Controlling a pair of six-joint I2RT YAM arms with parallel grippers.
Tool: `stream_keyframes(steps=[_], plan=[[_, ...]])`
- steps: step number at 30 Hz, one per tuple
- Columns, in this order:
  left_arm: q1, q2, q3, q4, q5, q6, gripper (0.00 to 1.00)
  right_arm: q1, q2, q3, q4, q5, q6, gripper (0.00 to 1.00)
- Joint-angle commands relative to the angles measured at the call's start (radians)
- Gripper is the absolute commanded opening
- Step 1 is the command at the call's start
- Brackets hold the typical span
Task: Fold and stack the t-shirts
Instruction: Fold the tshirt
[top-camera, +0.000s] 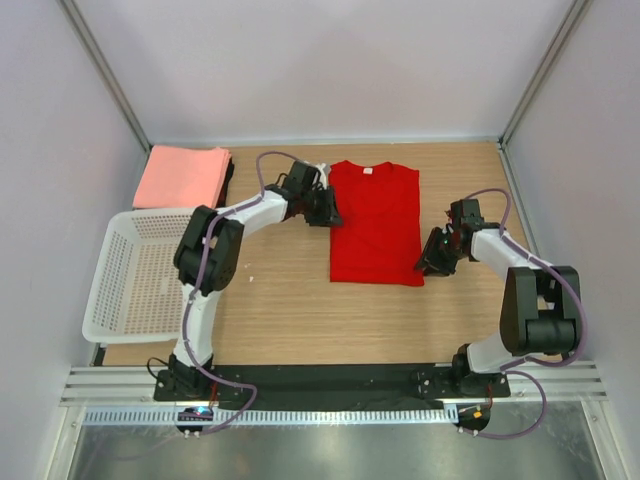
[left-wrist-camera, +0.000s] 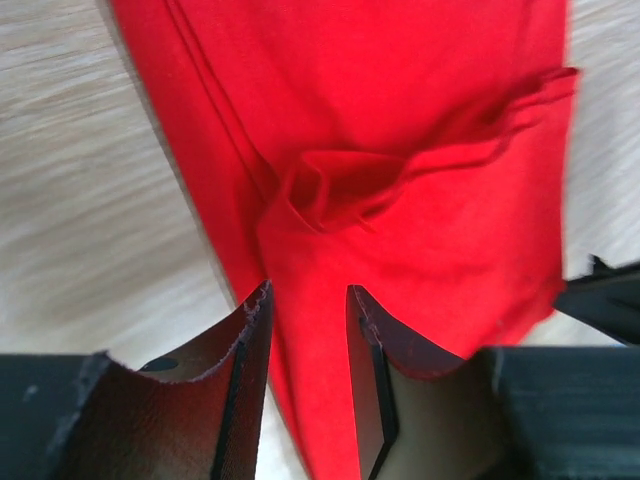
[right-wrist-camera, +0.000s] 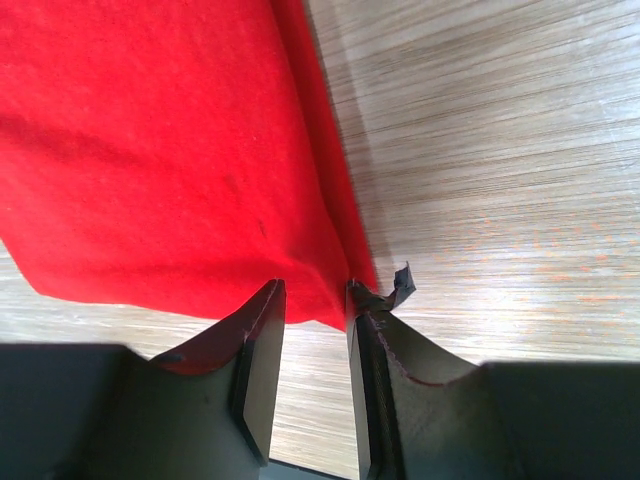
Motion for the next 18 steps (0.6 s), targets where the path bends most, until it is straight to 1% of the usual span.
stream_keyframes(steps=[1,8,14,16,17,18], plan=[[0.002,0.061,0.089,-0.051,0.021,0.043,0.36,0.002,-0.039,0.013,0.026,-0.023,0.019,0.38],[0.002,0.128,0.17,-0.062,0.037,0.045,0.36,0.002,-0.048,-0.028,0.042,-0.015,0.018,0.37],[0.001,0.156,0.207,-0.068,0.049,0.051,0.36,0.002,-0.04,-0.059,0.063,-0.013,0.024,0.37],[0.002,0.17,0.215,-0.075,0.052,0.054,0.36,0.028,-0.042,-0.062,0.068,-0.012,0.027,0.38],[0.002,0.173,0.218,-0.077,0.057,0.051,0.35,0.027,-0.043,-0.065,0.069,-0.007,0.027,0.38],[0.001,0.174,0.219,-0.077,0.058,0.048,0.29,0.028,-0.048,-0.067,0.071,-0.009,0.029,0.38]])
